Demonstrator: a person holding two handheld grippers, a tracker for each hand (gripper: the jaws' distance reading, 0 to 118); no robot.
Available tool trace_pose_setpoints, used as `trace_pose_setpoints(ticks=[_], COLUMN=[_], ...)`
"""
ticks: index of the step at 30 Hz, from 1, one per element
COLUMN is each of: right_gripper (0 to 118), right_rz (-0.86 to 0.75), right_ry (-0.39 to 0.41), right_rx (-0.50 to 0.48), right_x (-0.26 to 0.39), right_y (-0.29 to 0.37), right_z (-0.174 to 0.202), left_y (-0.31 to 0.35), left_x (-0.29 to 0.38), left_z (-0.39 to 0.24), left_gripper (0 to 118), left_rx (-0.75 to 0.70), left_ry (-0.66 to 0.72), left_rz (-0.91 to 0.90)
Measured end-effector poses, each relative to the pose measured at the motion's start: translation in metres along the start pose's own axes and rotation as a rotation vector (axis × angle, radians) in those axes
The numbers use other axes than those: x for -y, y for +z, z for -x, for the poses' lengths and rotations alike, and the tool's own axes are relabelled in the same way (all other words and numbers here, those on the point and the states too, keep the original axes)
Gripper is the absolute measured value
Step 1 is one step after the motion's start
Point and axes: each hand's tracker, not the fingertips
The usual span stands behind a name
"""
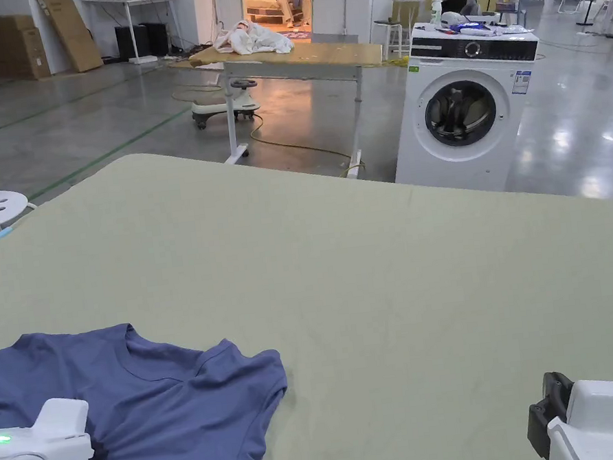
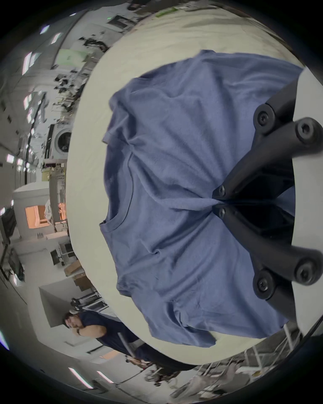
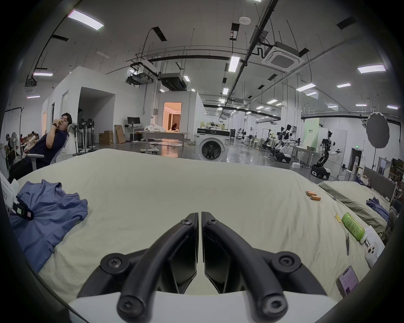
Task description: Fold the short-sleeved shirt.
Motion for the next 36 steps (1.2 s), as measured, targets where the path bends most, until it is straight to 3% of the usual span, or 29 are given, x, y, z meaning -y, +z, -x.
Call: trace_pose_setpoints(ticks=[9,19,29,36], right_gripper=[2,2,2,2], right_rz=[-0.025,-0.032,-0.061,-0.082], right_ry=[-0.008,-0.016,-0.040,-0.071], right_rx=[0.016,0.039,0.064,0.104], right_x=[-0.004,-0.007,-0.015,-0.016], right_y=[0.006,0.014,0.027,0.039], right_z=[-0.011,-0.024,-0.039,-0.061], left_y=[0.052,0.135,0.218,0.242], left_x=[-0.016,-0.077,-0.153,-0.188], left_z=[0.004,-0.032,-0.128,-0.226], left_gripper=[0,0,0,0], left_rx=[0.067,0.126,0.326,0.488], left_ry=[0.104,0.056,-0.086,-0.207], left_rz=[-0.194,-0.425,-0.634,-0.681])
